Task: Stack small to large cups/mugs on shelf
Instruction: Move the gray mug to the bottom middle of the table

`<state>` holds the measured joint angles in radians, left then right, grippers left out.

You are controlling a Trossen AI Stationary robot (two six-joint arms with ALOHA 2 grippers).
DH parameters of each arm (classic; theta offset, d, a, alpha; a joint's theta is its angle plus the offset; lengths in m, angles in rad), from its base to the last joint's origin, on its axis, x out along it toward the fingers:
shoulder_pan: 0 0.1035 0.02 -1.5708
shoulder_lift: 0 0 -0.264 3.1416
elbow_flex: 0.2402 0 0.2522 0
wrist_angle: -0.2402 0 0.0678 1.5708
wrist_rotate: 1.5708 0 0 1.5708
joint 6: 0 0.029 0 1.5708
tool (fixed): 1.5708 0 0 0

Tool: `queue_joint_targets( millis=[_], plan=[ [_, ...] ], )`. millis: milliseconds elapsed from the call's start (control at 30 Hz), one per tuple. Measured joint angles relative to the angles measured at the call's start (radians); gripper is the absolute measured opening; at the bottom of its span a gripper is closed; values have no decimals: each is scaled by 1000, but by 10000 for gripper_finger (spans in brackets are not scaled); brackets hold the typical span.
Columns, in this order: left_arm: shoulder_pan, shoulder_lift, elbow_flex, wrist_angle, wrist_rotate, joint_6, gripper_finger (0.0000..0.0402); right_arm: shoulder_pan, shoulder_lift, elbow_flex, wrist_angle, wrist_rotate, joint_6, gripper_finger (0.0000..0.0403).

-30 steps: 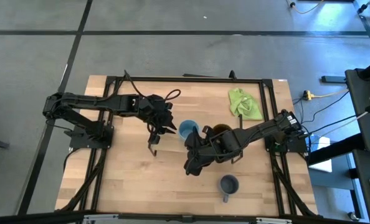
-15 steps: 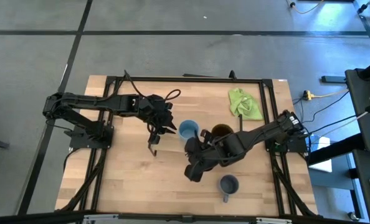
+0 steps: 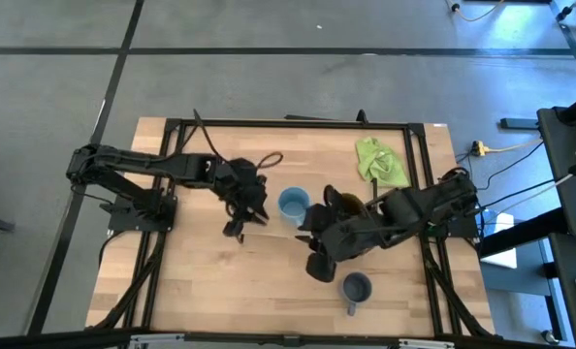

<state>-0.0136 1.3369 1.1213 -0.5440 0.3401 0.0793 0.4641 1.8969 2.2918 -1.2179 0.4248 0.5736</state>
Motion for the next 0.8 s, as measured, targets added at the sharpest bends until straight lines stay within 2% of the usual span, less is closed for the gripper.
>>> queue_joint_targets(
  millis=[133, 300, 400, 567, 700, 800],
  plan=[
    [-88, 0, 0, -17, 50, -77, 69, 43, 1, 12, -86, 1, 53, 93],
    [-233, -21, 0, -17, -33, -131, 62, 133, 9, 12, -177, 0, 138, 93],
    [-331, -52, 0, -17, -175, -178, 54, 186, 9, 12, -189, 21, 199, 93],
    [-523, -122, 0, -15, -505, -251, 45, 259, 29, 13, -211, 28, 260, 93],
    [-670, -147, 0, -14, -743, -288, 45, 308, 109, 13, -226, -108, 242, 93],
    [-768, -142, 0, -15, -852, -309, 44, 351, 170, 12, -254, -186, 239, 93]
  ],
)
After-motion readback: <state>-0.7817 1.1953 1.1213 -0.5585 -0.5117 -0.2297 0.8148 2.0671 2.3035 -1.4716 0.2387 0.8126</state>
